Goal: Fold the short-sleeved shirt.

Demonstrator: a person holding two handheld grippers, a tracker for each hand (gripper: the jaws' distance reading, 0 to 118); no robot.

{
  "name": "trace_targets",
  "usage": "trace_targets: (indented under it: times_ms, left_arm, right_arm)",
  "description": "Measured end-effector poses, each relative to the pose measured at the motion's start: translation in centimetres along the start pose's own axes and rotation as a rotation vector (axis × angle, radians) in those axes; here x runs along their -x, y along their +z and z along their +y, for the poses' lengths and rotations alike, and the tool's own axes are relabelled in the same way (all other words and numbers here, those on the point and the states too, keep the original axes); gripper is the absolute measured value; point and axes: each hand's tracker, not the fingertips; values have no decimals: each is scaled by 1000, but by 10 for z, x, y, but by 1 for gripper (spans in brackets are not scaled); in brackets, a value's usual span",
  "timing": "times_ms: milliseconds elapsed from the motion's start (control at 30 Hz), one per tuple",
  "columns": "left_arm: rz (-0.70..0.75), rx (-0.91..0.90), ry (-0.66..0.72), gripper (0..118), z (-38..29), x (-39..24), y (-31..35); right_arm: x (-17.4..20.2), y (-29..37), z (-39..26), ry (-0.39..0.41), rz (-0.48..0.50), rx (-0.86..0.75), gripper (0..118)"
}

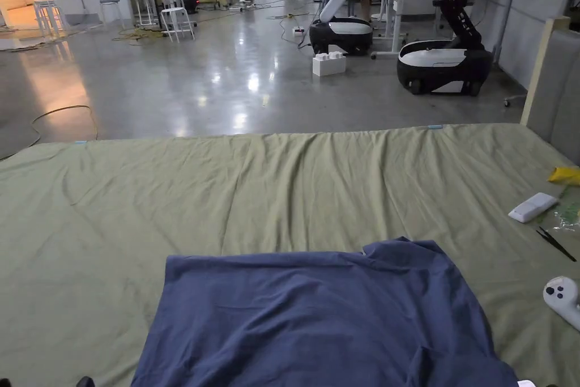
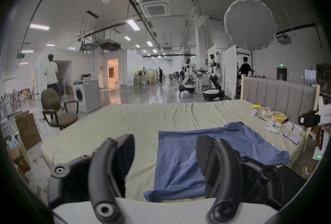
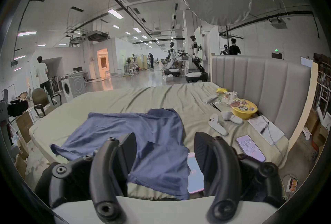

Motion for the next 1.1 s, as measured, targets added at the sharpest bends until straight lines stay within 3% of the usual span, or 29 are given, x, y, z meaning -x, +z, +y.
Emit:
trace_targets:
  times_ms: [67,100,133,367,600,800,833,867,933,967,1100]
  left_arm:
    - [-15,-13,-11,42,3,-7,4]
    - [-33,-12,-10,16,5,-9,6]
    - [-39,-11,-7,5,7,-10,7]
    - [-66,6,-15,0,8,-7,10]
    - [-64,8,31,0,10,1,7]
    - [-45,116,129,0,-22,30,-15]
    - [-37,173,150,2,-35,37,-25]
    - [-53,228,173,10,-49,46,-35]
    - [-67,314,210,59,-82,59,-54]
    - [-67,356,226,75,-98,65,-63]
    - [-65,499,220,78,-152,74,-96]
  right_arm:
    - [6,2,3,2,16,-20,37]
    - [9,3,5,7,17,-30,12]
    - [12,4,7,12,10,-35,5]
    - [19,3,11,66,7,-45,0]
    - [19,1,13,15,19,-46,0]
    - [20,-1,5,25,45,-11,0]
    - [20,-2,2,24,51,0,0]
    - [20,-3,0,23,53,13,0]
    - [20,-5,-4,19,51,31,0]
    - [20,-6,-6,13,50,41,0]
    - [20,-8,-10,-8,45,76,0]
